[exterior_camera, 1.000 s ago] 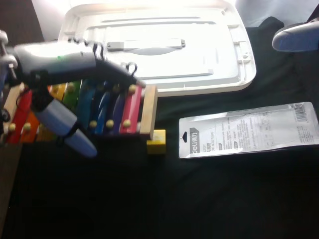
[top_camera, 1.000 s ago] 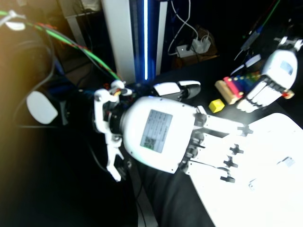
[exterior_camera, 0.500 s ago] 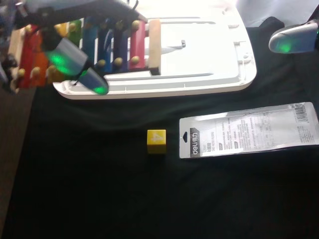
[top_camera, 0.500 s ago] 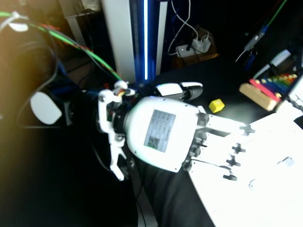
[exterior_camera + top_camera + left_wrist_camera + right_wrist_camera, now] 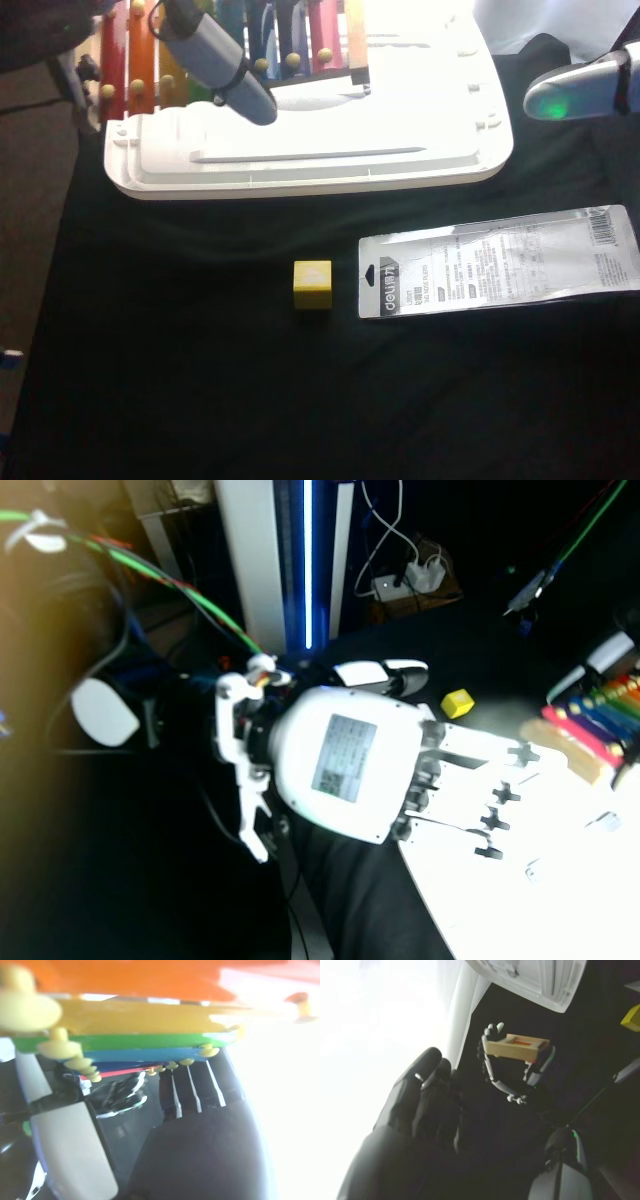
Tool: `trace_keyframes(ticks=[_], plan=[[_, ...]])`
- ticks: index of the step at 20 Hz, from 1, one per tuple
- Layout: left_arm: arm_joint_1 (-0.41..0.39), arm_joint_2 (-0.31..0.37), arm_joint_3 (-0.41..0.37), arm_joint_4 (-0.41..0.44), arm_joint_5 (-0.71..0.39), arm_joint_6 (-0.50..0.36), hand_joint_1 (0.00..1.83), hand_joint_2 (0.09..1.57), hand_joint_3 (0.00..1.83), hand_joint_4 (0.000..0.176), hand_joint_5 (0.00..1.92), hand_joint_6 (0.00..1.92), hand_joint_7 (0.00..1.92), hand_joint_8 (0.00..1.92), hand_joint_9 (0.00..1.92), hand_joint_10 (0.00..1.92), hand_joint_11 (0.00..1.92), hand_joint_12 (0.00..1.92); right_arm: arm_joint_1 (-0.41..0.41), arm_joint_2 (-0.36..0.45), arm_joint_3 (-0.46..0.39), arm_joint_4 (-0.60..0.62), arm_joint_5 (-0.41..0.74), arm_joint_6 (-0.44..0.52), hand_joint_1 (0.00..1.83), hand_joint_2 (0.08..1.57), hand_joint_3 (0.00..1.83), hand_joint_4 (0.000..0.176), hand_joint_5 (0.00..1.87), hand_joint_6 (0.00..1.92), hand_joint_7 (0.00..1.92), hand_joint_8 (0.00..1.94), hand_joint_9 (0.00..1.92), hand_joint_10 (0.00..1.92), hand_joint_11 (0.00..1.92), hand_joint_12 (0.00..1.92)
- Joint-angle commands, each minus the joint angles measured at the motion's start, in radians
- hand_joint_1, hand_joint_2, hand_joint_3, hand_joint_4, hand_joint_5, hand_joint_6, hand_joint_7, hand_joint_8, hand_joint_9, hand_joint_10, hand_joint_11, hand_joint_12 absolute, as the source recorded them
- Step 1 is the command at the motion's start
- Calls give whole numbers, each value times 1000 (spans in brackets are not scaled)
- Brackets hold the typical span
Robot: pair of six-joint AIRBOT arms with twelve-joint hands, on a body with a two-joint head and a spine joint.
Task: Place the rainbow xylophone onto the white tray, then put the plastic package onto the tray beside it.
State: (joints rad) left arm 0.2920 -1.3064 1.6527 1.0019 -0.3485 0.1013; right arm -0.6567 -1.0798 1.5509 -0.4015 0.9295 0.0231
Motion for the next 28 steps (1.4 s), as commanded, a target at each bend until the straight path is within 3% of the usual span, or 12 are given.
trace_keyframes(ticks=[1,4,5,6,8,10,12,15,17,19,25,28], plan=[[-19,-9,14,-33,-40,-4,1601,966,0,0,836,4,989,8,1091,678,823,601,16,-1,6,57,105,7,550,783,0,50,210,0,454,0,473,2,22,1307],[-18,-65,87,-57,-34,-7,1620,992,3,0,837,2,986,4,1032,944,799,599,17,-9,11,55,113,7,538,773,0,45,194,0,441,0,464,1,21,1335],[-18,-90,119,-73,-34,-7,1566,954,0,0,822,14,949,6,887,537,761,622,17,-14,15,55,116,7,541,775,0,40,198,0,440,0,465,1,16,1385],[-18,-104,139,-81,-35,-7,1536,926,0,0,835,4,943,2,952,155,707,632,17,-16,17,54,118,7,535,770,0,55,179,0,428,1,466,1,36,1415],[-17,-133,179,-87,-35,-7,1520,942,0,0,831,1,942,1,958,85,652,660,17,-19,19,49,121,7,525,760,0,63,177,0,410,0,421,0,6,1375],[-17,-150,211,-99,-30,-13,1532,933,0,0,828,1,944,2,964,38,627,612,31,-26,22,37,125,7,513,772,4,67,168,0,404,0,421,6,0,1356],[-13,-163,244,-142,-30,-14,1522,920,0,0,829,1,944,1,970,31,648,610,68,-38,26,2,125,7,527,825,5,54,113,4,384,1,325,10,0,1001],[4,-209,310,-167,-29,-21,1483,924,0,0,800,0,892,0,937,15,668,621,80,-44,27,-17,125,7,558,837,1,69,111,0,359,0,278,1,0,910],[10,-240,352,-156,-20,-42,1474,1011,2,0,748,0,821,0,857,0,494,704,80,-50,27,-23,128,7,578,834,0,72,128,5,359,1,292,6,0,904],[23,-259,377,-166,-15,-60,1439,1043,2,0,677,0,767,0,800,0,395,577,81,-52,26,-23,130,7,568,851,2,64,129,1,374,2,298,3,0,920],[70,-313,459,-184,-50,-141,1469,1031,4,0,643,0,721,0,819,12,602,699,83,-52,27,-28,133,12,557,836,0,73,127,1,365,2,293,5,0,1009],[100,-337,491,-211,-65,-166,1430,1029,2,0,693,3,778,7,878,1,671,604,89,-55,27,-31,135,17,525,816,0,75,132,0,368,1,309,4,0,1032]])
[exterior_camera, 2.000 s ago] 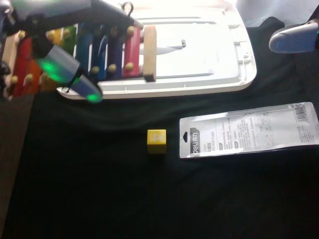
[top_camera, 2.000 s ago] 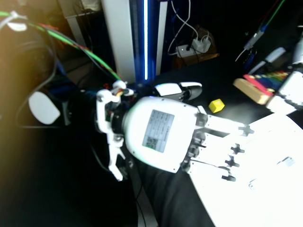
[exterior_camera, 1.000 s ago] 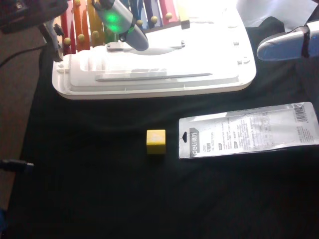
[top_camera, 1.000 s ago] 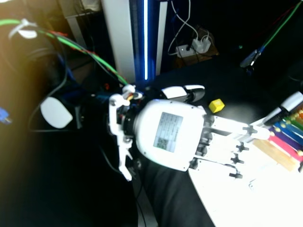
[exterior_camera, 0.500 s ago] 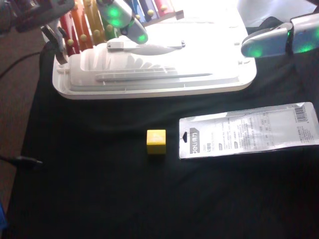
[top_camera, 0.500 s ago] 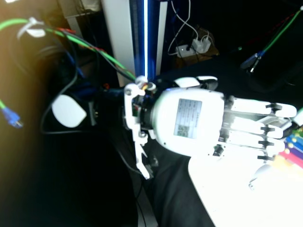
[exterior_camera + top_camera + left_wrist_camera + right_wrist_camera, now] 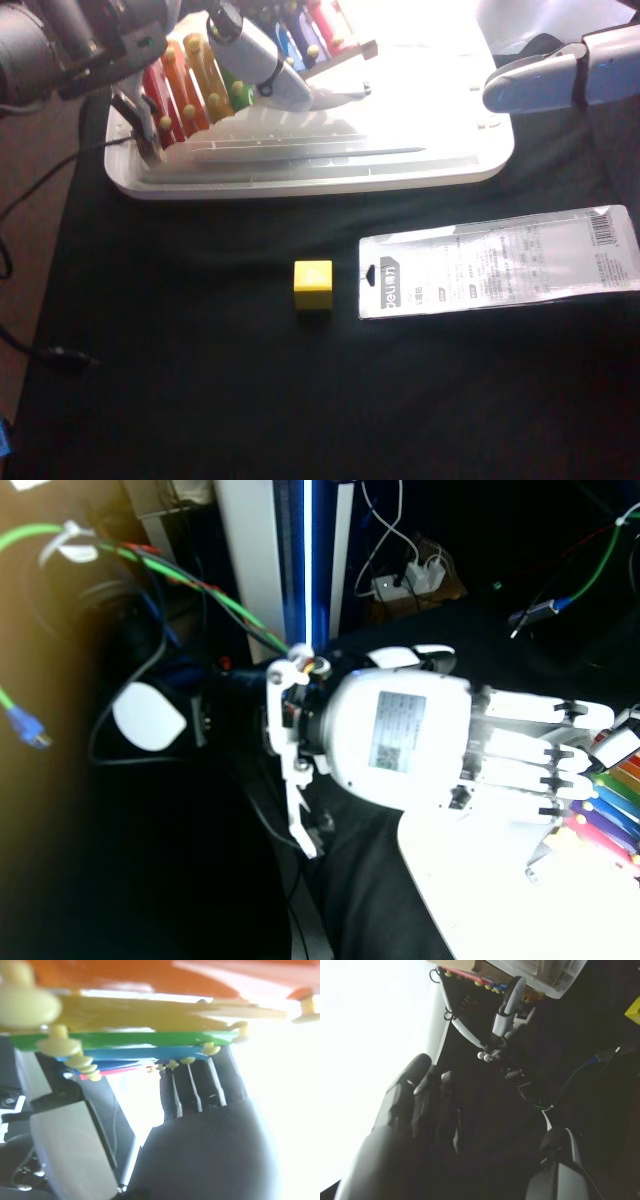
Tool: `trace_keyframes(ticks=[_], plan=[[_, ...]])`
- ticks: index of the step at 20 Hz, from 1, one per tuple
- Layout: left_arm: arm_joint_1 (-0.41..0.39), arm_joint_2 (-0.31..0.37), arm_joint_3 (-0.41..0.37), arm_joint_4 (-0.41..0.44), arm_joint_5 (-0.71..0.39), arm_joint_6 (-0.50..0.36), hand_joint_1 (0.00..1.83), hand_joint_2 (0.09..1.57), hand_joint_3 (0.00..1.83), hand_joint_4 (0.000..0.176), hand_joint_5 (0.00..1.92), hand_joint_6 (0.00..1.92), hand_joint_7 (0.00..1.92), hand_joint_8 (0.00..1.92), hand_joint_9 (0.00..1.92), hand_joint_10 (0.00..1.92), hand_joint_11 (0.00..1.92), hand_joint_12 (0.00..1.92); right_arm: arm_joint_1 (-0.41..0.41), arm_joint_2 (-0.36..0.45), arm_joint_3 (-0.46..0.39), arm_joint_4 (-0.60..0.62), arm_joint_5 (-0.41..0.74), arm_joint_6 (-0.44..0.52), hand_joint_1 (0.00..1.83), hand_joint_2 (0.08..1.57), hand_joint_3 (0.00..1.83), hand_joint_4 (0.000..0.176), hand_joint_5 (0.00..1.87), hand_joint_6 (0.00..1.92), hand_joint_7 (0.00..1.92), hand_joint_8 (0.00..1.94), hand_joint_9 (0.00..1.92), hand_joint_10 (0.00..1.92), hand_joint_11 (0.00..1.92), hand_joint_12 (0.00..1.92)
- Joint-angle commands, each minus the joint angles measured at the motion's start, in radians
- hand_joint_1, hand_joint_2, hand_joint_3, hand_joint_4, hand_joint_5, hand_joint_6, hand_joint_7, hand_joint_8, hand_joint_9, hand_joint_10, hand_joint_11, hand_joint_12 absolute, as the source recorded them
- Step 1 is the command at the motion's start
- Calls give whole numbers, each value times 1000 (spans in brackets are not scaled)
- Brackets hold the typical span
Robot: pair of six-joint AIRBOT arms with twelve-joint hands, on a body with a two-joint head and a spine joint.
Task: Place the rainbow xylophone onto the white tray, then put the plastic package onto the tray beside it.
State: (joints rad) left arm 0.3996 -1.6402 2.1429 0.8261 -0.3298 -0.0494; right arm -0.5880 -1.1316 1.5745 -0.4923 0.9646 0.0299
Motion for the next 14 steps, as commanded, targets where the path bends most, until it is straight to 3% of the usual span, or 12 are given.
trace_keyframes(ticks=[1,3,4,5,6,9,14], plan=[[-3,-8,7,-35,-84,-18,1461,1007,0,0,715,11,790,10,856,0,648,590,21,-3,3,57,100,12,535,811,0,77,132,0,362,1,296,6,0,981],[4,-12,12,-40,-83,-23,1446,1007,0,0,723,12,787,7,836,0,619,578,25,-3,3,55,101,14,532,811,0,78,131,0,357,0,292,5,0,969],[6,-15,18,-40,-84,-30,1407,1019,1,0,727,11,807,13,835,4,601,575,26,-3,3,53,101,14,533,836,2,68,145,1,372,2,311,7,0,1000],[6,-18,22,-40,-86,-36,1407,1019,1,0,727,11,807,13,835,4,601,575,27,-4,3,52,101,14,533,836,2,68,145,1,372,2,311,7,0,1000],[6,-21,25,-40,-86,-38,1324,1062,0,0,678,0,779,0,811,0,539,627,29,-6,3,51,101,14,509,853,4,72,141,0,382,2,335,10,0,1069],[10,-22,27,-39,-88,-38,1239,1069,2,0,608,0,694,0,742,0,475,609,34,-11,3,43,101,16,538,827,0,84,148,0,366,0,309,0,0,1012],[20,-22,27,-39,-80,-38,1131,990,0,0,447,0,493,0,456,0,312,386,37,-11,3,40,102,19,524,806,2,100,177,5,376,2,319,1,0,1039]])
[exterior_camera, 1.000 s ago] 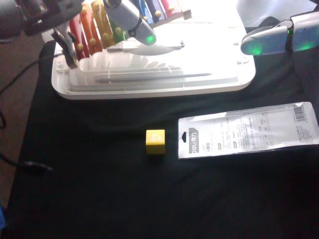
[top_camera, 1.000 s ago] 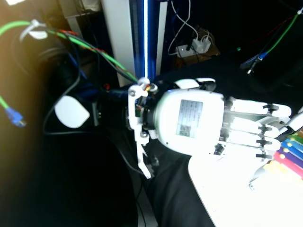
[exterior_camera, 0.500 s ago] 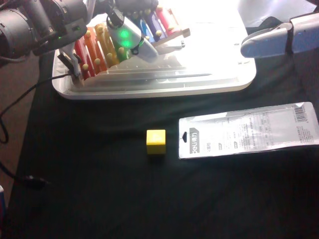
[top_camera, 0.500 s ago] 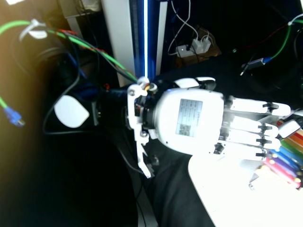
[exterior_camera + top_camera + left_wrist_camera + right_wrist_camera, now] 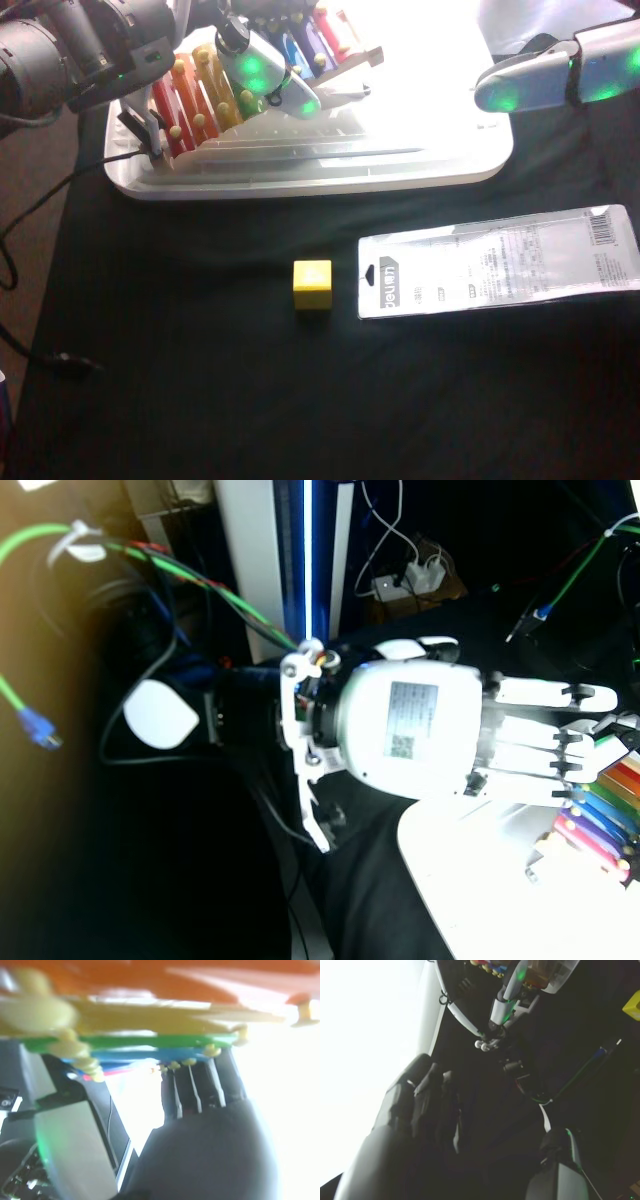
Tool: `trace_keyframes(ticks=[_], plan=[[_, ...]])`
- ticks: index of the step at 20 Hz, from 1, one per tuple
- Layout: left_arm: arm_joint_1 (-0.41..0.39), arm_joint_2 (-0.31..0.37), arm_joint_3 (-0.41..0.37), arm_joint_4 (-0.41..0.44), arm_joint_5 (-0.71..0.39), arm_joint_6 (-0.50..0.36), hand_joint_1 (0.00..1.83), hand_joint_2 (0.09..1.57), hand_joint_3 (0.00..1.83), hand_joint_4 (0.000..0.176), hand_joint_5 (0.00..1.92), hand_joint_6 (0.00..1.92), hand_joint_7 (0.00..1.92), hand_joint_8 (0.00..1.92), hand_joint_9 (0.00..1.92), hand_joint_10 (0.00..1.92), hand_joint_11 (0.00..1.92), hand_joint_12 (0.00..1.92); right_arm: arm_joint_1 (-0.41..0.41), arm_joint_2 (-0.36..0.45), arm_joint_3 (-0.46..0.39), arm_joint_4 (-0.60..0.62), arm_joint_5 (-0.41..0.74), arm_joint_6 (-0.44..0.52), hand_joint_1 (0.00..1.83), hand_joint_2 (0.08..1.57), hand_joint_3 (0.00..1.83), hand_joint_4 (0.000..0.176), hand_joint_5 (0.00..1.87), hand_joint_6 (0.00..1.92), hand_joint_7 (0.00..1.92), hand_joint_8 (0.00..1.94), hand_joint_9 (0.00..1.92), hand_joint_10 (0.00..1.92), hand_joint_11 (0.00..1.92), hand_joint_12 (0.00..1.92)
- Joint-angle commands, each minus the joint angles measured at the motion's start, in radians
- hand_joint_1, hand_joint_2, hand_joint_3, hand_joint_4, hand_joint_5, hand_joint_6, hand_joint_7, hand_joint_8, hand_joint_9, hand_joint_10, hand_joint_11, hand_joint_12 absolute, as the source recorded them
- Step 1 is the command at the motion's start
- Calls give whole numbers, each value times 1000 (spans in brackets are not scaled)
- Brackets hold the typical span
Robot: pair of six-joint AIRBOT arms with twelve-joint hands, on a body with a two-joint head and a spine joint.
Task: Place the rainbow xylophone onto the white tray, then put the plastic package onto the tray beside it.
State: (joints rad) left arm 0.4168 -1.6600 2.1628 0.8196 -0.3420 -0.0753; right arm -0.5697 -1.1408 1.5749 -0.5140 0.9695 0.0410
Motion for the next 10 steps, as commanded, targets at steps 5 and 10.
trace_keyframes(ticks=[5,10], plan=[[1,-4,6,-24,-67,-12,1039,858,0,0,345,0,386,0,317,0,252,172,20,-6,3,60,98,8,521,808,0,91,139,1,344,1,313,5,0,1092],[-2,-12,7,-22,-58,-12,1015,788,0,106,131,2,345,1,187,1,2,15,26,-8,2,59,99,8,520,789,0,104,158,1,351,2,279,2,0,1011]])
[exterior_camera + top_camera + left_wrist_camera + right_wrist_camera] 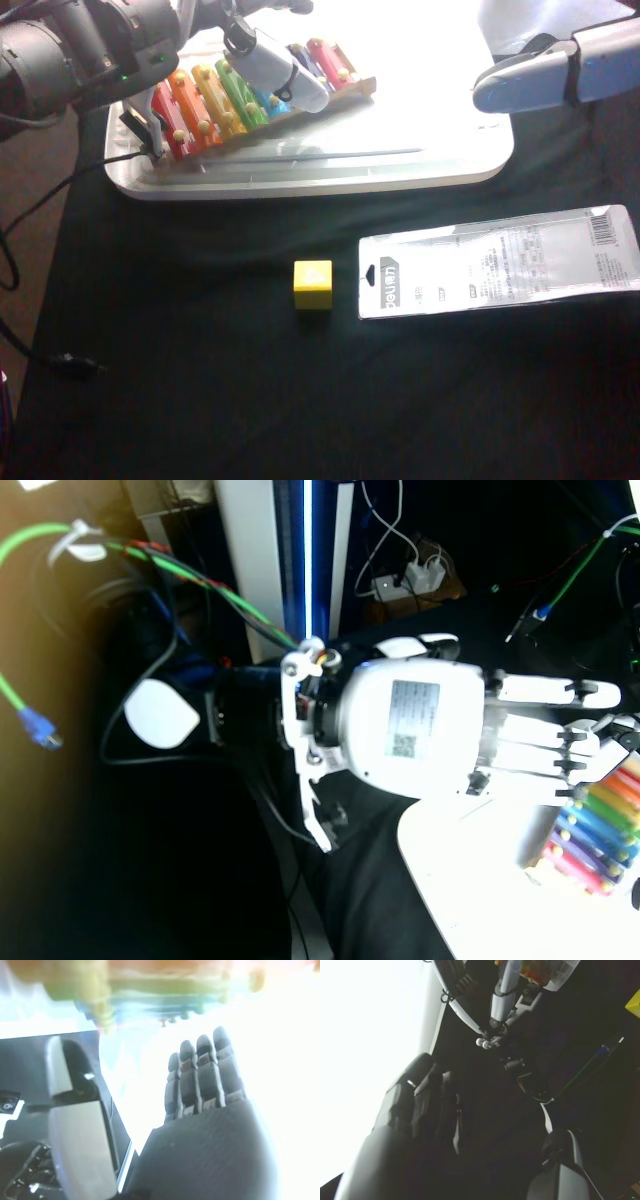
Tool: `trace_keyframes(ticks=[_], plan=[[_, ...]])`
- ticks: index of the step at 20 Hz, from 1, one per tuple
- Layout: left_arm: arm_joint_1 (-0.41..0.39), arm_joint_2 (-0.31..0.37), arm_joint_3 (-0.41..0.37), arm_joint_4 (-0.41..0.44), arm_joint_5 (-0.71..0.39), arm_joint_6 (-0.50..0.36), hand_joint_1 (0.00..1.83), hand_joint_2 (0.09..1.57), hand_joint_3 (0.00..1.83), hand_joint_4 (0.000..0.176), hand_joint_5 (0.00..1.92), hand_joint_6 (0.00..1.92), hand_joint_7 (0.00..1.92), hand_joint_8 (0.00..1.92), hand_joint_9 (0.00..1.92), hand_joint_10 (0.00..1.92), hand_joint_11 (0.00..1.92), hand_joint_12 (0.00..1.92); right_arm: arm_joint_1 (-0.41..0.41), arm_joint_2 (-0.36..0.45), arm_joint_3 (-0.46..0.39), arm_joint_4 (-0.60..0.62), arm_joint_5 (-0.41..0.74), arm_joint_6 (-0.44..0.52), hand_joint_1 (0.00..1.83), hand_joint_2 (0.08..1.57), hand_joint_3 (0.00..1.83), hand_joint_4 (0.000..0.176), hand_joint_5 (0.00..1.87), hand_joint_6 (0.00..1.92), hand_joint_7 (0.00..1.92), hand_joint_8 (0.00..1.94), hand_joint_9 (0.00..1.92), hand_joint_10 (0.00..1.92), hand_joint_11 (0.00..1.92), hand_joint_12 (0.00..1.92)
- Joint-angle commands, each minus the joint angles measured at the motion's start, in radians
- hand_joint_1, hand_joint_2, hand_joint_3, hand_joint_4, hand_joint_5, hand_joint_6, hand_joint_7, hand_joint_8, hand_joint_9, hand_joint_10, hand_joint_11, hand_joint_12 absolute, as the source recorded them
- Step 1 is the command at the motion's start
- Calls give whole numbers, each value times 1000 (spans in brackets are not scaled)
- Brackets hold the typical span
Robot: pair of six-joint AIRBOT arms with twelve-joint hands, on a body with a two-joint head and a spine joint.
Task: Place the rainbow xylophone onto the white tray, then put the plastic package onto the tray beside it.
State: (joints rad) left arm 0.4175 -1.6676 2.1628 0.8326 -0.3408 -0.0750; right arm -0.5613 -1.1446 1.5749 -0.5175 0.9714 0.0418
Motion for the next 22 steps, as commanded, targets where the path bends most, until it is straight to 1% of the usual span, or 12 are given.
trace_keyframes(ticks=[1,4,6,10,11,12,15,17,18,19,20,22], plan=[[-5,-5,7,-34,-58,-12,1024,780,0,127,102,0,312,0,157,0,0,2,20,-5,2,62,98,7,525,791,0,98,158,1,354,3,281,2,0,1003],[-12,2,-3,-36,-68,-13,963,713,0,170,5,0,53,0,9,0,0,0,21,-5,0,51,100,25,535,757,0,92,159,3,335,0,255,0,0,868],[-24,29,-35,-36,-71,-13,871,669,0,176,0,0,1,0,0,0,0,0,21,-4,-5,41,109,48,535,742,0,113,146,1,306,1,249,3,0,990],[-68,121,-153,-41,-54,63,744,646,4,176,0,0,4,1,0,0,0,0,21,26,-40,6,113,60,547,755,0,87,83,1,254,1,207,2,0,708],[-83,155,-197,-42,-49,94,793,693,22,151,0,0,0,0,0,0,0,0,22,41,-49,-13,112,75,576,758,1,86,64,0,221,0,188,1,0,716],[-90,176,-224,-42,-49,108,781,703,22,171,0,0,0,0,0,0,0,0,22,47,-50,-33,112,97,571,762,2,84,41,0,199,0,170,0,0,723],[-114,253,-315,-18,-48,149,939,689,6,167,0,0,0,0,0,0,0,0,24,66,-51,-133,99,173,572,709,0,22,0,0,142,0,133,2,0,736],[-114,308,-365,5,-59,150,907,716,14,130,0,0,0,0,0,0,0,0,33,78,-59,-203,74,199,567,732,9,24,0,0,86,0,97,0,0,733],[-114,336,-395,22,-63,150,849,704,7,137,0,0,0,0,0,0,0,0,52,84,-68,-251,53,220,564,749,14,16,0,0,79,0,89,0,0,735],[-119,363,-423,40,-62,150,822,696,3,163,0,0,0,0,0,0,0,0,80,92,-82,-313,26,241,522,768,2,17,0,0,28,9,17,0,0,475],[-126,392,-454,64,-59,150,852,711,8,151,0,0,0,0,0,0,0,0,114,105,-103,-383,-7,258,464,757,2,36,0,0,10,3,3,0,0,159],[-133,446,-516,119,-55,150,958,733,12,123,0,0,4,1,0,0,0,0,164,147,-159,-514,-71,270,438,711,0,32,0,0,39,0,0,0,0,42]])
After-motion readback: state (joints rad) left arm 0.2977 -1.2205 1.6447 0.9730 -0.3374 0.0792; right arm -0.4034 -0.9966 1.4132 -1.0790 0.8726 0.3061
